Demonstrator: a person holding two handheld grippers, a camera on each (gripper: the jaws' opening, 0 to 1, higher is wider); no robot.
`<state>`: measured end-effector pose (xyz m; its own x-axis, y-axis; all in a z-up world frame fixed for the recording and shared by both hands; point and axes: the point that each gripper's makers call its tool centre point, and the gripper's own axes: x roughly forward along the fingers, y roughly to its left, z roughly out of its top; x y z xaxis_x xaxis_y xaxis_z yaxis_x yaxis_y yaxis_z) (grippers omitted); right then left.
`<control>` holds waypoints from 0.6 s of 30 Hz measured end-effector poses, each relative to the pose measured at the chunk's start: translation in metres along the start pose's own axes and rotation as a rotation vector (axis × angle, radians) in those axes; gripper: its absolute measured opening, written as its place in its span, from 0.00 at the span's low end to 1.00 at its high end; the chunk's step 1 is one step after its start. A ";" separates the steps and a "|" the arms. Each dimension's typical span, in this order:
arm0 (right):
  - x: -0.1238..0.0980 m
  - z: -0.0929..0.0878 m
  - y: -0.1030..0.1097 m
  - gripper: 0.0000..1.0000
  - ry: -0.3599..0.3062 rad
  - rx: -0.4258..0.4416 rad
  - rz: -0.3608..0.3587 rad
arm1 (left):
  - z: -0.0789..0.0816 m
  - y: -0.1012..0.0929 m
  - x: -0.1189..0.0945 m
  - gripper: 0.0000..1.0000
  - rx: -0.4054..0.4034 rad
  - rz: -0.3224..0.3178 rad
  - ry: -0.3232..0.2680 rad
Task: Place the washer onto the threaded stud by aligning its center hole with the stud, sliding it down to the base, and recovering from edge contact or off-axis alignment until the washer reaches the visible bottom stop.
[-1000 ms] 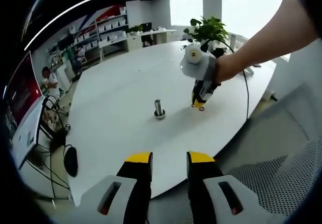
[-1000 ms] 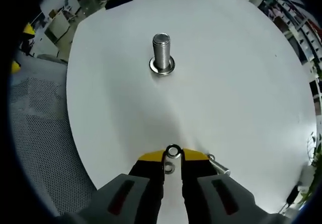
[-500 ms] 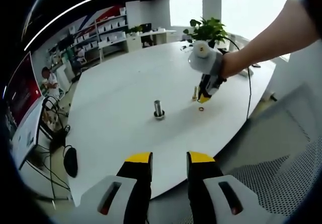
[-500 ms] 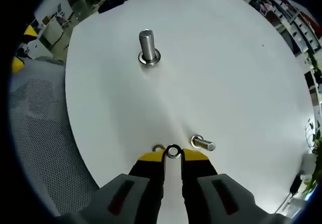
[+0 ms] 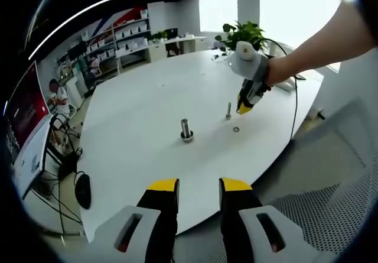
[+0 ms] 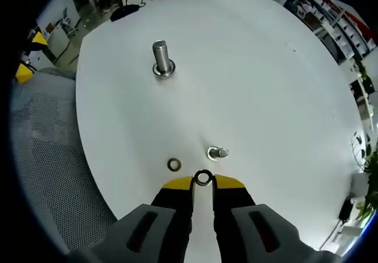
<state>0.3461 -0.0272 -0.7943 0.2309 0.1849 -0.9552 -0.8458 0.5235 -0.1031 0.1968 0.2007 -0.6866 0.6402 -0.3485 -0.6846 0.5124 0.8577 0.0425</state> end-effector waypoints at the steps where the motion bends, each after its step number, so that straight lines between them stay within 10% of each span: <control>1: -0.001 0.001 -0.001 0.13 -0.006 0.009 -0.001 | 0.000 0.000 0.000 0.25 -0.001 0.000 -0.002; 18: -0.014 0.025 -0.011 0.13 -0.069 -0.006 -0.033 | 0.000 0.000 0.000 0.25 0.001 0.000 0.003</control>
<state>0.3641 -0.0152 -0.7725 0.2911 0.2249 -0.9299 -0.8398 0.5256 -0.1358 0.1964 0.2005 -0.6867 0.6387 -0.3473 -0.6866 0.5130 0.8573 0.0435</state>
